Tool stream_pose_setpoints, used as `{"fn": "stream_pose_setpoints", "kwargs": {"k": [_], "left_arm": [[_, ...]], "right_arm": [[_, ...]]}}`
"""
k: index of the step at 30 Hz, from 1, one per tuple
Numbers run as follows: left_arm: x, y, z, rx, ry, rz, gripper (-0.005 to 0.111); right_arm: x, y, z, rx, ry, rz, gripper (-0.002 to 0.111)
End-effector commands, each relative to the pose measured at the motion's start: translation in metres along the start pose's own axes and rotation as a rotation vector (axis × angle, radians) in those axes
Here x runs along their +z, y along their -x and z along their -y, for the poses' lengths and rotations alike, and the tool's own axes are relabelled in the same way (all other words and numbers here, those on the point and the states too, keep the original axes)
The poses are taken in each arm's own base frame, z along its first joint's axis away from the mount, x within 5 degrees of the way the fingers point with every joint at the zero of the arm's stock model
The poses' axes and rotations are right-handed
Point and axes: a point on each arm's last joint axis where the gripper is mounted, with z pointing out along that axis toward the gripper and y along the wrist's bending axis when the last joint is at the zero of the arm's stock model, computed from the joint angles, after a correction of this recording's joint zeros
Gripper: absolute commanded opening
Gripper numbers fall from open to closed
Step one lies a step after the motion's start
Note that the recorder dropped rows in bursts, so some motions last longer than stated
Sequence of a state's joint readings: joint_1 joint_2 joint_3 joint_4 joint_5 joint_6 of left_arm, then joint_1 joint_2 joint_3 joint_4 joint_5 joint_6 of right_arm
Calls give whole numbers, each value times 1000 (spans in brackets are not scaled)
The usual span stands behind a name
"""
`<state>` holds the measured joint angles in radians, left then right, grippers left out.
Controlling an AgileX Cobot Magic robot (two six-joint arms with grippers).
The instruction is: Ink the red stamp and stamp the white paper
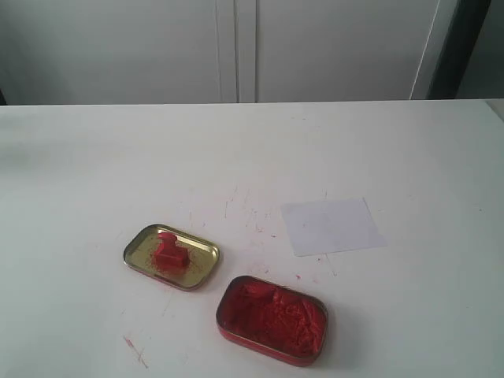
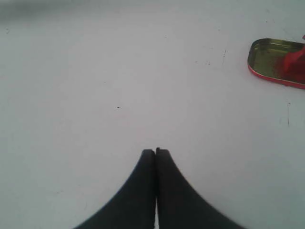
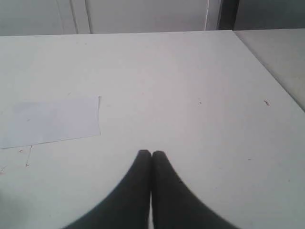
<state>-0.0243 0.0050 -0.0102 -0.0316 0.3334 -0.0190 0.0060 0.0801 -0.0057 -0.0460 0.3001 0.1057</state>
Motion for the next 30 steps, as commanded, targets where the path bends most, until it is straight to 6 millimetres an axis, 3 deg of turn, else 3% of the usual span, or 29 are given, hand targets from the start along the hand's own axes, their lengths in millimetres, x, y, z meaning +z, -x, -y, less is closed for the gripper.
{"fn": "stream_pose_setpoints", "kwargs": {"k": [1, 16, 30], "left_arm": [[1, -3, 0, -9, -1, -8, 0], [1, -3, 0, -9, -1, -8, 0], [1, -3, 0, -9, -1, -8, 0]], "right_arm": [[0, -1, 0, 3, -6, 7, 0], [0, 0, 0, 3, -5, 16, 0], [-5, 29, -3, 2, 30, 337, 0]]}}
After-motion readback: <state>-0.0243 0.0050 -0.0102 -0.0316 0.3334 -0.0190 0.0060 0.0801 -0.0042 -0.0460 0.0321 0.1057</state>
